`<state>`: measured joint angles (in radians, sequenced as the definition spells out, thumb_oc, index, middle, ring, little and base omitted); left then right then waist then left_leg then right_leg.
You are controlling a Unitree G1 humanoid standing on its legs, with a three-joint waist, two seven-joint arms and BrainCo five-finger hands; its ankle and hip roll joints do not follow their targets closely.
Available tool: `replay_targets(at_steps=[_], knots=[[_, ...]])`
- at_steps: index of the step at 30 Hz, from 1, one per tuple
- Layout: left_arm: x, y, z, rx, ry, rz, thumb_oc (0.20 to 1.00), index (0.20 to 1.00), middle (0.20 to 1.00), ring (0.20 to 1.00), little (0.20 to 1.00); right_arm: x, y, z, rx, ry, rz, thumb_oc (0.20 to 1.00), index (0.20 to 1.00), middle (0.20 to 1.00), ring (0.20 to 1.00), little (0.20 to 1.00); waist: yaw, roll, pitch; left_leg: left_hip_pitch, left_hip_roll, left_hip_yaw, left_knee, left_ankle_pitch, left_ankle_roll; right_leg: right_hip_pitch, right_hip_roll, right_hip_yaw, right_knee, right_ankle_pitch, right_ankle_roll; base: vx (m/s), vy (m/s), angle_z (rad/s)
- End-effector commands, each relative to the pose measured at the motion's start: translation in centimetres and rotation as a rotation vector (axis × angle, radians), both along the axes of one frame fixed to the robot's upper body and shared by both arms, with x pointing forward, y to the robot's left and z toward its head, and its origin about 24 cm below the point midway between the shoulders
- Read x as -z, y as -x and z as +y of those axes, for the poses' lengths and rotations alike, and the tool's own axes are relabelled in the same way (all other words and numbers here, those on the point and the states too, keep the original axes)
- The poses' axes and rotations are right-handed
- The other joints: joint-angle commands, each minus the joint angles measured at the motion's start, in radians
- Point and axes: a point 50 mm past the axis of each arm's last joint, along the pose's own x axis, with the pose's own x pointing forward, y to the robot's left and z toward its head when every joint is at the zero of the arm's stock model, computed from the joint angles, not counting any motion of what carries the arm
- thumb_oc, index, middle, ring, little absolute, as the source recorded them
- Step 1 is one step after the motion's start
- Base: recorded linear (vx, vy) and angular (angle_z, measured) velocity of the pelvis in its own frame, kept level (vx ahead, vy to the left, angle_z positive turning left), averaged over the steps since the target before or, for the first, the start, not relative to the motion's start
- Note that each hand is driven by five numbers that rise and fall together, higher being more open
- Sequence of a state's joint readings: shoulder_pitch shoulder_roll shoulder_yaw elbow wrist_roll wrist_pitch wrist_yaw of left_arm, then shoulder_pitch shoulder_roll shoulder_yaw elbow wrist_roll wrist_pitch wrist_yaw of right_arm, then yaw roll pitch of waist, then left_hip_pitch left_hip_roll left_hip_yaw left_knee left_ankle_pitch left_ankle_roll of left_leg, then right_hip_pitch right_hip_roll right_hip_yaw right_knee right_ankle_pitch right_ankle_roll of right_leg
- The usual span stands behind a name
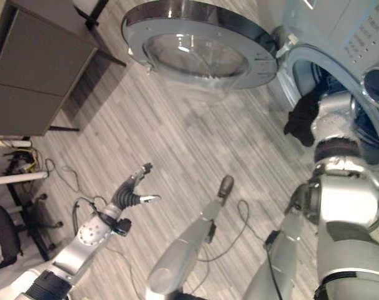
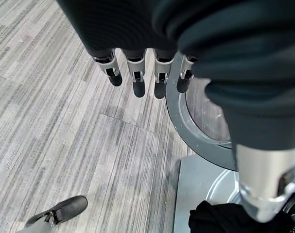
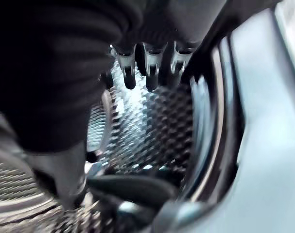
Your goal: Grab the laundry basket,head to the washer,open it,put in the laundry and shut it.
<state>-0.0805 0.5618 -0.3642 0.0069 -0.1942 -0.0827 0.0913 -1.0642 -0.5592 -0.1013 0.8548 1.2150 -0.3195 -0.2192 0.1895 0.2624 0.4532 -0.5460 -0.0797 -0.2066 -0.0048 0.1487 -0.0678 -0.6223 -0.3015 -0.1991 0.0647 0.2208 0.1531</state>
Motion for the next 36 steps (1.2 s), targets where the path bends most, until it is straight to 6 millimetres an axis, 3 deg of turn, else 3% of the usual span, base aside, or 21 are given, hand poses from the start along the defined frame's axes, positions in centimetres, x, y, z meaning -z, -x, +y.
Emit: replay_targets(at_steps=[1, 6, 8, 9, 11, 12, 13, 15, 17, 19, 20, 21, 22, 26, 28, 33, 36], knots=[[-0.1, 0.7, -0.1, 0.007, 0.029, -0.02, 1.0, 1.0, 1.0, 1.0, 1.0, -0.4, 2.7, -1.3, 0.123, 0.287, -0.083, 1.0, 1.0, 1.0, 1.0, 1.0, -0.02, 0.017, -0.005, 0.032, 0.017, 0.062, -0.012, -0.092, -0.006, 0.034, 0.039, 0.053, 0.118, -0.218, -0.012, 0.0, 0.0, 0.0], [0.2, 1.1, 0.4, -0.009, 0.019, -0.015, 1.0, 1.0, 1.0, 1.0, 1.0, 6.2, 3.2, 0.7, 0.006, 0.302, 0.011, 1.0, 1.0, 1.0, 1.0, 1.0, -0.047, 0.013, 0.019, 0.025, 0.016, 0.064, -0.001, -0.091, -0.004, 0.032, 0.036, 0.056, 0.12, -0.211, -0.011, -0.01, 0.004, -0.02], [0.4, 1.3, 0.8, -0.036, 0.026, -0.005, 1.0, 1.0, 1.0, 1.0, 1.0, 11.4, 3.7, 1.6, -0.063, 0.317, 0.173, 1.0, 1.0, 1.0, 1.0, 1.0, -0.064, -0.001, 0.033, 0.02, 0.02, 0.068, -0.002, -0.089, -0.004, 0.027, 0.037, 0.06, 0.118, -0.205, -0.011, -0.02, 0.008, -0.09], [0.4, 1.4, 0.9, -0.037, 0.025, -0.004, 1.0, 1.0, 1.0, 1.0, 1.0, 11.4, 3.7, 1.7, -0.064, 0.317, 0.175, 1.0, 1.0, 1.0, 1.0, 1.0, -0.064, -0.003, 0.032, 0.02, 0.02, 0.068, -0.002, -0.089, -0.004, 0.027, 0.037, 0.06, 0.118, -0.205, -0.011, -0.01, 0.009, -0.11], [0.3, 1.4, 1.0, -0.046, 0.038, -0.007, 1.0, 1.0, 1.0, 1.0, 1.0, 14.4, 4.0, 1.9, -0.09, 0.32, 0.293, 1.0, 1.0, 1.0, 1.0, 1.0, -0.073, -0.012, 0.043, 0.014, 0.023, 0.072, 0.0, -0.088, -0.004, 0.019, 0.038, 0.059, 0.12, -0.201, -0.01, -0.03, -0.005, -0.14], [0.1, 1.4, 1.2, -0.055, 0.046, -0.013, 1.0, 1.0, 1.0, 1.0, 1.0, 16.4, 4.1, 1.6, -0.089, 0.369, 0.433, 1.0, 1.0, 1.0, 1.0, 1.0, -0.076, -0.018, 0.055, 0.004, 0.027, 0.073, 0.005, -0.086, -0.004, 0.007, 0.037, 0.055, 0.125, -0.198, -0.011, -0.04, -0.023, -0.09], [0.1, 1.4, 1.2, -0.056, 0.047, -0.014, 1.0, 1.0, 1.0, 1.0, 1.0, 16.4, 4.1, 1.6, -0.09, 0.37, 0.433, 1.0, 1.0, 1.0, 1.0, 1.0, -0.077, -0.018, 0.055, 0.002, 0.026, 0.073, 0.005, -0.086, -0.004, 0.006, 0.037, 0.055, 0.126, -0.199, -0.011, -0.04, -0.033, -0.05], [0.0, 1.6, 1.4, -0.068, 0.057, -0.018, 1.0, 1.0, 1.0, 1.0, 1.0, 18.8, 4.3, 0.8, -0.066, 0.426, 0.624, 1.0, 1.0, 1.0, 1.0, 1.0, -0.072, -0.02, 0.067, -0.017, 0.03, 0.066, 0.006, -0.079, -0.006, -0.01, 0.036, 0.049, 0.134, -0.199, -0.012, -0.02, -0.037, -0.03], [0.2, 1.8, 1.3, -0.066, 0.053, -0.013, 1.0, 1.0, 1.0, 1.0, 1.0, 19.7, 4.2, 0.3, -0.053, 0.438, 0.716, 1.0, 1.0, 1.0, 1.0, 1.0, -0.063, -0.016, 0.067, -0.032, 0.03, 0.06, 0.005, -0.075, -0.007, -0.025, 0.036, 0.044, 0.141, -0.202, -0.013, 0.0, -0.008, 0.02], [0.1, 1.8, 1.3, -0.063, 0.048, -0.015, 1.0, 1.0, 1.0, 1.0, 1.0, 19.4, 3.9, -0.1, -0.045, 0.431, 0.732, 1.0, 1.0, 1.0, 1.0, 1.0, -0.057, -0.013, 0.067, -0.039, 0.03, 0.058, 0.002, -0.07, -0.008, -0.034, 0.036, 0.042, 0.145, -0.204, -0.014, 0.03, -0.026, 0.03], [0.1, 1.8, 1.1, -0.054, 0.05, -0.015, 1.0, 1.0, 1.0, 1.0, 1.0, 18.9, 3.5, -0.6, -0.028, 0.441, 0.766, 1.0, 1.0, 1.0, 1.0, 1.0, -0.043, -0.008, 0.066, -0.028, 0.03, 0.051, -0.01, -0.085, -0.01, -0.028, 0.036, 0.042, 0.152, -0.233, -0.008, 0.0, 0.0, 0.0], [0.0, 1.9, 0.7, -0.034, 0.058, -0.011, 1.0, 1.0, 1.0, 1.0, 1.0, 17.8, 2.9, -1.4, -0.004, 0.435, 0.787, 1.0, 1.0, 1.0, 1.0, 1.0, -0.026, 0.006, 0.067, -0.053, 0.028, 0.043, -0.014, -0.059, -0.011, -0.052, 0.033, 0.026, 0.16, -0.216, -0.014, 0.07, -0.043, 0.0], [0.0, 1.8, 0.7, -0.035, 0.06, -0.015, 1.0, 1.0, 1.0, 1.0, 1.0, 17.6, 2.8, -1.5, -0.003, 0.437, 0.783, 1.0, 1.0, 1.0, 1.0, 1.0, -0.027, 0.005, 0.067, -0.04, 0.029, 0.041, -0.018, -0.077, -0.012, -0.042, 0.034, 0.032, 0.163, -0.241, -0.009, -0.09, -0.021, 0.08], [0.1, 1.9, -0.3, 0.013, 0.073, -0.003, 1.0, 1.0, 1.0, 1.0, 1.0, 14.9, 2.4, -3.8, 0.069, 0.486, 0.838, 1.0, 1.0, 1.0, 1.0, 1.0, 0.011, 0.034, 0.067, -0.078, 0.023, 0.024, -0.02, -0.048, -0.013, -0.074, 0.027, 0.002, 0.184, -0.232, -0.013, 0.01, -0.025, 0.13], [0.0, 1.7, -0.8, 0.029, 0.089, 0.001, 1.0, 1.0, 1.0, 1.0, 1.0, 13.4, 2.4, -5.1, 0.125, 0.457, 0.847, 1.0, 1.0, 1.0, 1.0, 1.0, 0.029, 0.047, 0.067, -0.067, 0.017, 0.013, -0.03, -0.064, -0.014, -0.065, 0.026, 0.001, 0.197, -0.27, -0.007, 0.03, -0.034, 0.2], [-0.3, 1.4, -1.5, 0.052, 0.103, -0.008, 1.0, 1.0, 1.0, 1.0, 1.0, 11.8, 2.3, -5.9, 0.162, 0.443, 0.841, 1.0, 1.0, 1.0, 1.0, 1.0, 0.052, 0.06, 0.067, -0.075, 0.014, 0.002, -0.03, -0.061, -0.014, -0.075, 0.025, -0.005, 0.208, -0.28, -0.008, -0.01, -0.007, 0.13], [-0.3, 1.3, -2.2, 0.071, 0.135, 0.001, 1.0, 1.0, 1.0, 1.0, 1.0, 11.1, 1.9, -5.7, 0.148, 0.523, 0.901, 1.0, 1.0, 1.0, 1.0, 1.0, 0.074, 0.072, 0.067, -0.086, 0.012, -0.01, -0.027, -0.056, -0.014, -0.083, 0.019, -0.011, 0.223, -0.289, -0.01, -0.02, -0.015, 0.11]])
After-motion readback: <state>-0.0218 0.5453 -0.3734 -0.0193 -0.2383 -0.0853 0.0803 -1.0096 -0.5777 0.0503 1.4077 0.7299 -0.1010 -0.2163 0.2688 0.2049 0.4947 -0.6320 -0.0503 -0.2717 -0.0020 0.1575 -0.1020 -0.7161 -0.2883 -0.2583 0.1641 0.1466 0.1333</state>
